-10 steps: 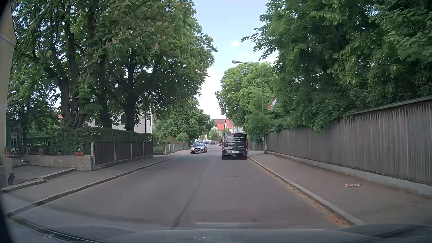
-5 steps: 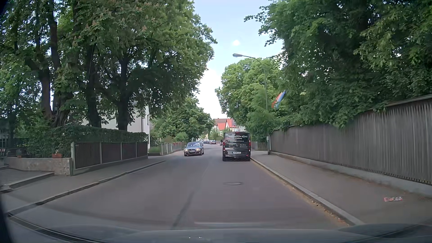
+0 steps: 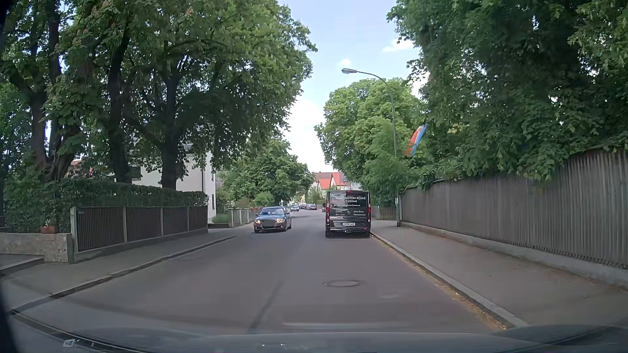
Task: Follow the waypoints while adhering to traffic rules and regulations
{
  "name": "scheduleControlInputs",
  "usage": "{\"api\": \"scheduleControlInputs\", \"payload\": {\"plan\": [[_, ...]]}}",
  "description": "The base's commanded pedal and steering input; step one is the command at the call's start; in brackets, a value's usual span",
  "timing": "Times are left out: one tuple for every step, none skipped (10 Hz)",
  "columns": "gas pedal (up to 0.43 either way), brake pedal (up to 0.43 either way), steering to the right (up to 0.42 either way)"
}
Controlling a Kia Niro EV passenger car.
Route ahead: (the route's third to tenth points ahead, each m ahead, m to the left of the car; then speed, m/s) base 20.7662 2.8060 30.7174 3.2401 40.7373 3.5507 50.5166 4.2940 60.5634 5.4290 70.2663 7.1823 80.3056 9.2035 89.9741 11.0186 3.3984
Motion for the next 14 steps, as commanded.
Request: {"api": "scheduleControlInputs", "payload": {"plan": [[0.0, 0.244, -0.022], [0.0, 0.244, -0.022], [0.0, 0.244, -0.022], [0.0, 0.238, -0.023], [0.0, 0.244, -0.022], [0.0, 0.244, -0.02], [0.0, 0.244, -0.019], [0.0, 0.244, -0.018], [0.0, 0.244, -0.013], [0.0, 0.244, -0.007], [0.0, 0.244, -0.002], [0.0, 0.244, -0.003], [0.0, 0.238, -0.006], [0.0, 0.238, -0.011]]}}
